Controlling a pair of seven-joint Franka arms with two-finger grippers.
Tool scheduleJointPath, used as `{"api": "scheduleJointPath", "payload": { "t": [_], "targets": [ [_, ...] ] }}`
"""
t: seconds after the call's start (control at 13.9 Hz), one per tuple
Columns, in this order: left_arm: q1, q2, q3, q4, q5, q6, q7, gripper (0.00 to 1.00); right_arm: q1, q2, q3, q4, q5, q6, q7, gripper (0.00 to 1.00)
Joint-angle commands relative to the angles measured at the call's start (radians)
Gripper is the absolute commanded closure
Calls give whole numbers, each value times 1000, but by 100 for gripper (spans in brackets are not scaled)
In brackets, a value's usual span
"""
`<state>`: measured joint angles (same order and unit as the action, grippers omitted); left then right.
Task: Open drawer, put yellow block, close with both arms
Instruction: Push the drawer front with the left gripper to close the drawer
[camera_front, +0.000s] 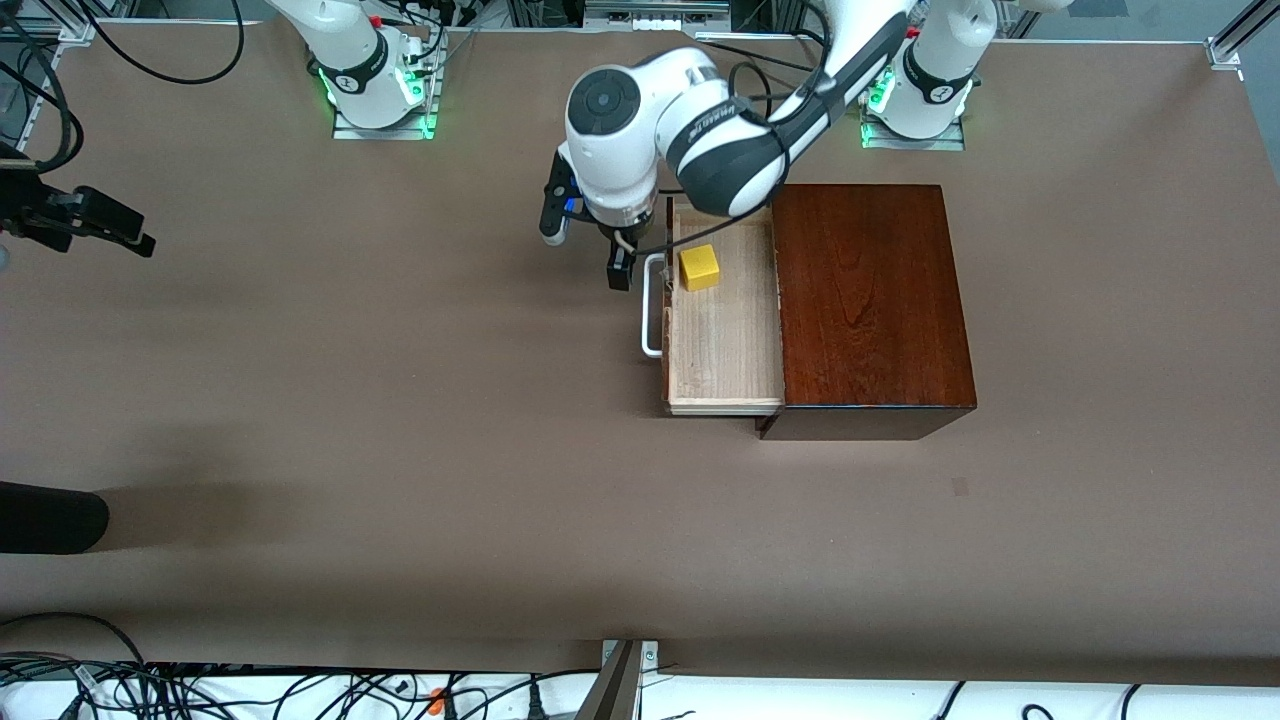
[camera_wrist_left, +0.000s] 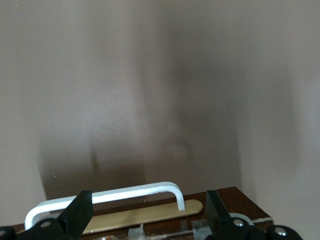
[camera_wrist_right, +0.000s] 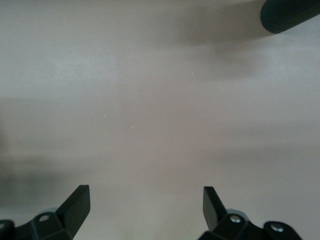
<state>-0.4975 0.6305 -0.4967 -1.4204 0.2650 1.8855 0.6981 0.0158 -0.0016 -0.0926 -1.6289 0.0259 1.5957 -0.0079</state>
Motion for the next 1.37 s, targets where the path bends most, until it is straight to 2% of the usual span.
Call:
{"api": "scheduleJointPath", "payload": {
  "t": [0.0, 0.22, 0.72, 1.29],
  "targets": [
    [-20, 55, 4, 43, 81, 7, 14, 0, -25, -29, 39, -34, -10, -46, -6, 0],
    [-20, 84, 7, 41, 126, 27, 12, 0, -22, -25, 36, -25, -15, -54, -6, 0],
    [-6, 75, 26, 32, 166, 21, -8, 0, -19, -9, 37, -6, -14, -54, -4, 0],
    [5, 32, 41, 25, 183, -114, -20, 0, -19, -3, 36, 0, -12, -56, -6, 0]
  ]
}}
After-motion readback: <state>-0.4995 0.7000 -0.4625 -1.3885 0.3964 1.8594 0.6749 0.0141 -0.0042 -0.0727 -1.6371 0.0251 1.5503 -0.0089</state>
